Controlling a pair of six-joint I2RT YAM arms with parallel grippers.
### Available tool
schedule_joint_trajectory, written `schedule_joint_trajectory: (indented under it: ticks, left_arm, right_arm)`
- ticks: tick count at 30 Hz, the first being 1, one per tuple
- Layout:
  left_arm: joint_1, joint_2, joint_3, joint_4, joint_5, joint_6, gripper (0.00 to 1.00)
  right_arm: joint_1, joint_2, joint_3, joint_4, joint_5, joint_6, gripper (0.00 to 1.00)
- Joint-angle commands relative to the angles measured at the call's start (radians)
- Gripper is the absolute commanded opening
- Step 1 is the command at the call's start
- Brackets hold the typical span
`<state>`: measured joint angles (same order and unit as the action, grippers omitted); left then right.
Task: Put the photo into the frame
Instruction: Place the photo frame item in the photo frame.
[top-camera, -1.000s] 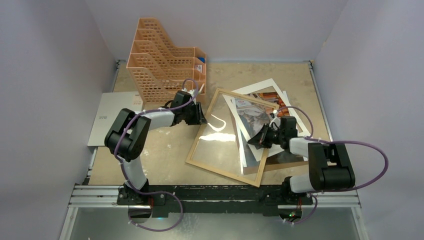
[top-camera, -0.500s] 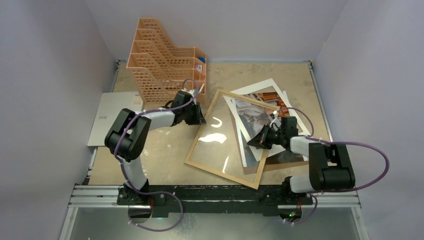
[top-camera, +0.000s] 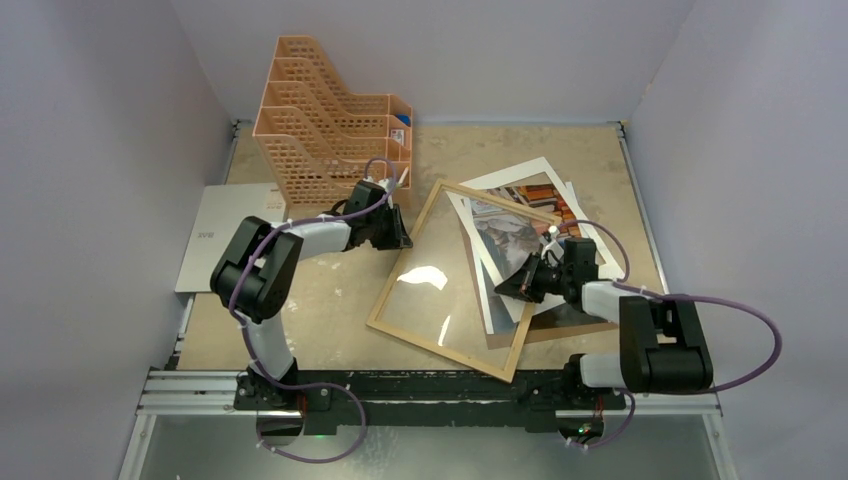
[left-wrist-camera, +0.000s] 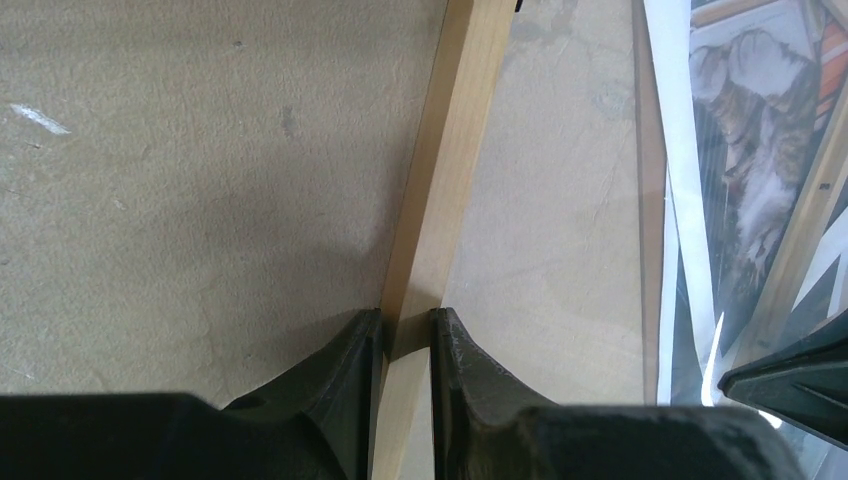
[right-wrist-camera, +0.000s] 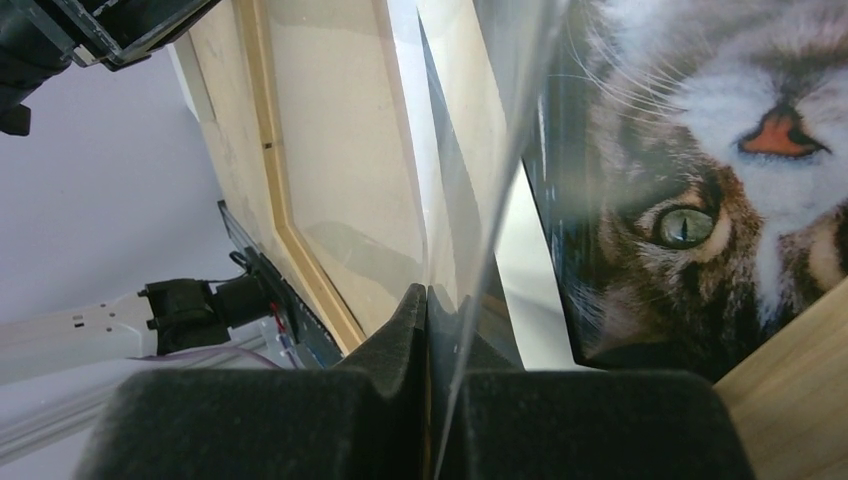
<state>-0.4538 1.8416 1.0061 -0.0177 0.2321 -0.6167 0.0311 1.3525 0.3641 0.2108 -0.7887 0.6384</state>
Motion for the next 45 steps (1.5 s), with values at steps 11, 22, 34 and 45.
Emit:
schedule_joint_trajectory:
  ticks: [11, 22, 34, 45]
  left_arm:
    - [-0.003, 0.083, -0.029, -0.060, -0.048, 0.023, 0.24]
    - [-0.003, 0.080, -0.036, -0.056, -0.039, 0.025, 0.27]
    - [-0.009, 0.088, -0.038, -0.031, -0.010, 0.053, 0.34]
    - [-0.039, 0.102, -0.030, -0.065, -0.073, 0.094, 0.30]
  right_arm:
    - [0.010, 0.085, -0.062, 0.112, -0.236, 0.083, 0.00]
    - [0.010, 0.139, -0.047, 0.126, -0.216, 0.084, 0.02]
    - [0.010, 0.173, -0.033, 0.045, -0.178, 0.043, 0.00]
    - [0.010, 0.207, -0.005, 0.039, -0.161, 0.020, 0.03]
